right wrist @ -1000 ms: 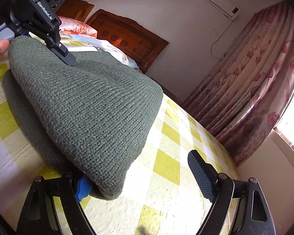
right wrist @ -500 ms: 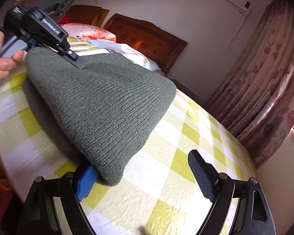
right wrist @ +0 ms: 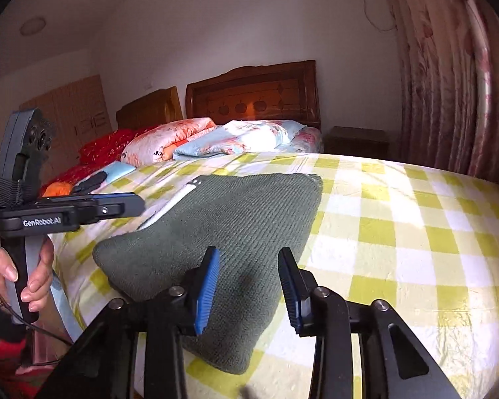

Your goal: Fold small clothes

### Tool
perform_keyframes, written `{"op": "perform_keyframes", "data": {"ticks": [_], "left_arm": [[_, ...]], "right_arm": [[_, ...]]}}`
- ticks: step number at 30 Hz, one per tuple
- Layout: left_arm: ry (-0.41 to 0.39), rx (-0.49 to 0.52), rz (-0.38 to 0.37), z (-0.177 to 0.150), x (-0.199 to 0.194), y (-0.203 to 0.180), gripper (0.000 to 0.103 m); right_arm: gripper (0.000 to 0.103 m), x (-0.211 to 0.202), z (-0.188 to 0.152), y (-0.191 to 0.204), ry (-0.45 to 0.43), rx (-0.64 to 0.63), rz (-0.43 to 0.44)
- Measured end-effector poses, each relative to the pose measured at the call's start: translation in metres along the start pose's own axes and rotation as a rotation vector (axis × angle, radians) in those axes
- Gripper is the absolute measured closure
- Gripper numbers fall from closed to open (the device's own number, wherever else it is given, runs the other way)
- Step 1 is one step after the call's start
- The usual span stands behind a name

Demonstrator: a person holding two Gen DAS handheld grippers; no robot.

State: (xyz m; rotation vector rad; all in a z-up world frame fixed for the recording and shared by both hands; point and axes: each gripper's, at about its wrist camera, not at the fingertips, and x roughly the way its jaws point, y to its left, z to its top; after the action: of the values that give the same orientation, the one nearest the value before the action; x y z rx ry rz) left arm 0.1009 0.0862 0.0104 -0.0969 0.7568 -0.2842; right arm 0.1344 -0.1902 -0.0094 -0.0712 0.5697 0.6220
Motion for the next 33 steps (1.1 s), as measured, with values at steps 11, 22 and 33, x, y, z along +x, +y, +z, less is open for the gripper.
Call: {"op": "perform_keyframes", "data": {"ticks": [11,22,33], "left_arm": [[0.024,-0.031,-0.040,-0.038,0.001,0.019,0.066],[0.033,-0.012,-0.038,-0.026,0.000,0.018,0.066],[0.066,-0.084,0.001,-0.004,0.042,0.027,0.063]], "right_arm": [[0.000,0.013,-0.015,0.043,0.018,-0.283,-0.131],[0.000,0.018,-0.008,0.056,0.081,-0.342,-0.091],[0.033,0.059,0.006,0.019,0.061,-0.148,-0.039]]}}
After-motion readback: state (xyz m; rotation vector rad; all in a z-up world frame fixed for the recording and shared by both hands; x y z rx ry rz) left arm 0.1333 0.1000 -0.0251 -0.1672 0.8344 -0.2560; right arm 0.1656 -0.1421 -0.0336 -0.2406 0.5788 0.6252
